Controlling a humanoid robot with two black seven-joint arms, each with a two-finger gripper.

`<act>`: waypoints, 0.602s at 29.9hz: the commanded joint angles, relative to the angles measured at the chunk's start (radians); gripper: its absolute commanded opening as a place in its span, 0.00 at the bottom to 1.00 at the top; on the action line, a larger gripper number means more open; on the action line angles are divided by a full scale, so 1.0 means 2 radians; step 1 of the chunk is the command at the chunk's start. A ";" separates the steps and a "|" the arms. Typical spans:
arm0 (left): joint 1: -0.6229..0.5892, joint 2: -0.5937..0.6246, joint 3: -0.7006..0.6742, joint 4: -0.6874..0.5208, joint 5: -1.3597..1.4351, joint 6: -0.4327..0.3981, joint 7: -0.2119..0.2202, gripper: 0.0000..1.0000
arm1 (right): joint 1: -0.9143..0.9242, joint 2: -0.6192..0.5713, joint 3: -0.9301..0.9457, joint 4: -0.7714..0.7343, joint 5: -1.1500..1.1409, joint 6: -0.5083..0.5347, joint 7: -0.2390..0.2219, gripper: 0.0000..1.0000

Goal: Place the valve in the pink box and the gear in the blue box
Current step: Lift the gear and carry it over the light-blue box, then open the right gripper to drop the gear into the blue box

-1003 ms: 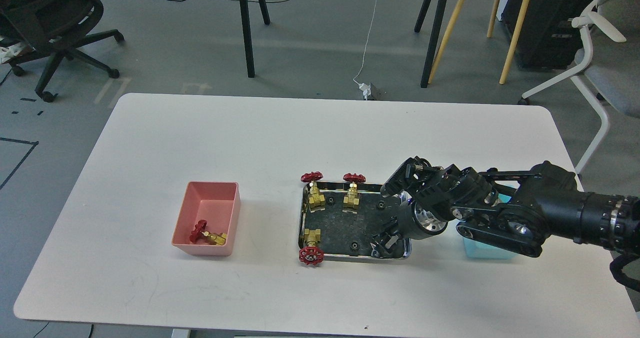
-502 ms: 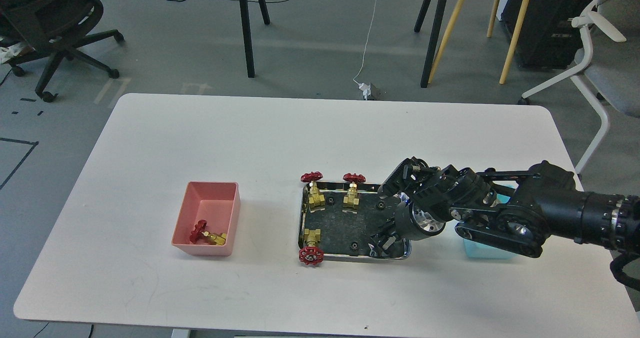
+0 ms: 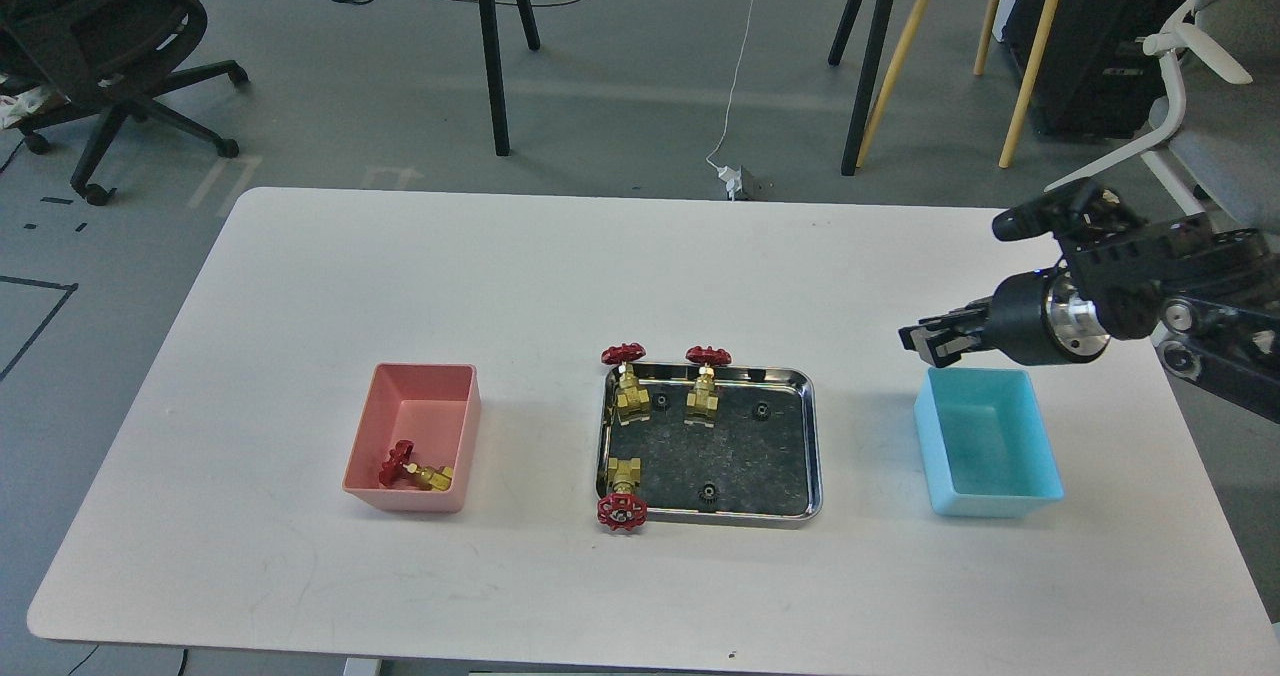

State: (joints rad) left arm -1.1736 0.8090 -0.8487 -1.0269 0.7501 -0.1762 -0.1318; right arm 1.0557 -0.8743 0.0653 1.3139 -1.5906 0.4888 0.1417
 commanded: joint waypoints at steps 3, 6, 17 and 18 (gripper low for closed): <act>-0.001 -0.003 -0.001 0.000 0.001 0.000 0.000 0.97 | -0.043 -0.054 0.004 0.024 0.004 0.000 0.002 0.12; -0.006 -0.003 -0.001 0.000 0.000 0.000 0.000 0.97 | -0.057 -0.053 0.003 0.021 0.002 0.000 0.001 0.12; -0.006 -0.003 0.000 0.000 0.000 0.000 0.000 0.97 | -0.087 0.008 0.008 -0.030 0.004 0.000 -0.001 0.61; -0.006 -0.002 0.000 0.000 0.000 0.000 0.000 0.97 | -0.086 0.011 0.010 -0.030 0.005 0.000 -0.001 0.65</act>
State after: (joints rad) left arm -1.1871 0.8037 -0.8489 -1.0261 0.7501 -0.1765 -0.1318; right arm 0.8846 -0.8724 0.0755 1.2635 -1.5868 0.4887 0.1399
